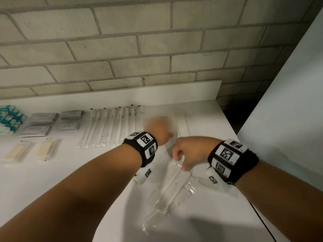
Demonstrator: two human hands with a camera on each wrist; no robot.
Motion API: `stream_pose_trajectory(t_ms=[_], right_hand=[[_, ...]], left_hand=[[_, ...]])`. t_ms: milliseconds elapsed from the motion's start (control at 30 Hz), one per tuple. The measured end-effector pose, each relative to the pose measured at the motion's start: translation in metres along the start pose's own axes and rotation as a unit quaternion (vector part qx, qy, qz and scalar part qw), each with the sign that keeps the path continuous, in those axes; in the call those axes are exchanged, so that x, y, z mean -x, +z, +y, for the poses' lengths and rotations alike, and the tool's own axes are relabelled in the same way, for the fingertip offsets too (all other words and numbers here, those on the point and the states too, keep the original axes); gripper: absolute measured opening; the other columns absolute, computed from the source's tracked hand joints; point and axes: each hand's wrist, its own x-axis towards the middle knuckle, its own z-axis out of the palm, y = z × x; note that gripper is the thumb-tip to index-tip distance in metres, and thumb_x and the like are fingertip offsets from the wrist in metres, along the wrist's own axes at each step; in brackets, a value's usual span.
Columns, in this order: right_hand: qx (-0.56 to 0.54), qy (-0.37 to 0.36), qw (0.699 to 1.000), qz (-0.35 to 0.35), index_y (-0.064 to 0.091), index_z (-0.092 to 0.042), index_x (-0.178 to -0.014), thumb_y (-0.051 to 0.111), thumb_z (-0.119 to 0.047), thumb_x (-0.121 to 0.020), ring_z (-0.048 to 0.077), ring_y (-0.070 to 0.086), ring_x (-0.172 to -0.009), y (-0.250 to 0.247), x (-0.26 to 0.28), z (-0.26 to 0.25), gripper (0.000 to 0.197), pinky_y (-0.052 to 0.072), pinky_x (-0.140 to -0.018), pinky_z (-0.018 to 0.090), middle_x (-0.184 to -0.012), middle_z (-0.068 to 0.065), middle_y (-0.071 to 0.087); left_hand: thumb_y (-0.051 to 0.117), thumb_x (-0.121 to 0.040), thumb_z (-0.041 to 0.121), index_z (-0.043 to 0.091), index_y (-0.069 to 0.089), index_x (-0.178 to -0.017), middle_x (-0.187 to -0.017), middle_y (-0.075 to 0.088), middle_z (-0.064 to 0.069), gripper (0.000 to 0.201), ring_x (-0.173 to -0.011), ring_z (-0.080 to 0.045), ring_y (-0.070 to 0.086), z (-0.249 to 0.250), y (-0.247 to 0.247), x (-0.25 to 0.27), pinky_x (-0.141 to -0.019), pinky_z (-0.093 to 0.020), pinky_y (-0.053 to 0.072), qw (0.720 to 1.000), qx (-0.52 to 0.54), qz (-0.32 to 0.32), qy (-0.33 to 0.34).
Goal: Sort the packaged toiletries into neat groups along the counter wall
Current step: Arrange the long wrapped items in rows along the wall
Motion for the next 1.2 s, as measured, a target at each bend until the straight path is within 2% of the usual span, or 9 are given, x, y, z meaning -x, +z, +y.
stream_pose_trajectory(t_ms=[67, 200, 433, 600, 733, 867, 933, 1033, 1200], right_hand=[[0.082, -0.005, 0.996, -0.043, 0.058, -0.026, -0.102, 0.081, -0.024, -0.071, 0.014, 0.057, -0.094, 0.013, 0.000, -0.009, 0.038, 0.051, -0.081, 0.030, -0.114, -0.010, 0.051], [0.142, -0.016, 0.989, -0.031, 0.057, -0.019, -0.093, 0.079, -0.019, -0.073, 0.017, 0.056, -0.086, 0.018, 0.002, -0.007, 0.029, 0.043, -0.063, 0.026, -0.105, -0.004, 0.056], [0.149, -0.010, 0.989, -0.010, 0.054, -0.017, -0.099, 0.072, -0.013, -0.078, 0.018, 0.051, -0.083, 0.025, 0.015, 0.003, 0.028, 0.036, -0.060, 0.025, -0.108, 0.000, 0.054], [0.133, -0.003, 0.991, -0.022, 0.050, -0.020, -0.086, 0.068, -0.015, -0.078, 0.017, 0.050, -0.079, 0.028, 0.014, 0.013, 0.021, 0.039, -0.061, 0.025, -0.098, -0.003, 0.053], [-0.021, 0.063, 0.997, 0.047, 0.047, -0.019, -0.078, 0.053, -0.011, -0.081, 0.014, 0.045, -0.068, 0.013, 0.021, 0.033, 0.010, 0.038, -0.059, 0.026, -0.083, -0.001, 0.052], [-0.126, 0.154, 0.963, 0.182, 0.039, -0.018, -0.072, 0.056, -0.010, -0.084, 0.016, 0.045, -0.068, -0.019, 0.014, 0.065, 0.023, 0.033, -0.054, 0.024, -0.074, -0.001, 0.043], [-0.123, 0.200, 0.947, 0.220, 0.040, -0.017, -0.077, 0.063, -0.020, -0.083, 0.020, 0.050, -0.079, -0.024, 0.006, 0.075, 0.023, 0.038, -0.059, 0.025, -0.079, -0.001, 0.046], [-0.091, 0.224, 0.953, 0.181, 0.049, -0.016, -0.100, 0.068, -0.044, -0.076, 0.020, 0.054, -0.087, -0.021, -0.009, 0.081, 0.042, 0.047, -0.076, 0.030, -0.093, 0.000, 0.054], [0.025, 0.200, 0.957, 0.208, 0.053, -0.016, -0.130, 0.065, -0.027, -0.086, 0.028, 0.054, -0.116, -0.027, -0.028, 0.093, 0.047, 0.046, -0.095, 0.035, -0.133, 0.008, 0.049]], left_hand=[[0.051, -0.094, 0.040, 0.015, 0.042, -0.143, -0.155, 0.030, -0.006, 0.056, -0.139, -0.025, 0.033, -0.001, -0.003, 0.003, -0.114, -0.041, 0.022, 1.000, 0.005, -0.011, -0.008], [0.049, -0.095, 0.040, 0.016, 0.043, -0.143, -0.154, 0.032, -0.006, 0.054, -0.139, -0.025, 0.032, -0.003, -0.006, 0.011, -0.115, -0.041, 0.023, 1.000, 0.003, -0.017, -0.022], [0.046, -0.096, 0.042, 0.019, 0.039, -0.145, -0.154, 0.030, -0.004, 0.054, -0.138, -0.025, 0.035, -0.011, -0.011, 0.013, -0.112, -0.037, 0.027, 0.996, 0.018, -0.050, -0.071], [0.045, -0.097, 0.042, 0.021, 0.037, -0.146, -0.156, 0.026, -0.002, 0.054, -0.140, -0.023, 0.031, -0.014, -0.015, 0.011, -0.113, -0.035, 0.025, 0.995, 0.022, -0.059, -0.083], [0.045, -0.097, 0.042, 0.021, 0.038, -0.146, -0.157, 0.025, -0.002, 0.054, -0.141, -0.021, 0.031, -0.018, -0.015, 0.009, -0.113, -0.034, 0.025, 0.994, 0.034, -0.053, -0.094], [0.045, -0.097, 0.042, 0.021, 0.038, -0.146, -0.155, 0.028, -0.002, 0.054, -0.139, -0.022, 0.034, -0.015, -0.012, 0.008, -0.112, -0.034, 0.028, 0.994, 0.034, -0.049, -0.096], [0.046, -0.097, 0.041, 0.020, 0.040, -0.145, -0.155, 0.029, -0.002, 0.053, -0.138, -0.022, 0.035, -0.007, -0.008, 0.005, -0.112, -0.034, 0.028, 0.995, 0.034, -0.043, -0.079], [0.047, -0.096, 0.039, 0.021, 0.042, -0.144, -0.154, 0.033, -0.001, 0.052, -0.138, -0.021, 0.035, 0.011, -0.005, -0.002, -0.112, -0.034, 0.026, 0.999, 0.029, -0.034, -0.030], [0.050, -0.093, 0.042, 0.023, 0.046, -0.141, -0.148, 0.041, 0.001, 0.052, -0.135, -0.019, 0.037, 0.039, -0.004, -0.021, -0.113, -0.040, 0.024, 0.999, -0.010, -0.032, 0.021]])
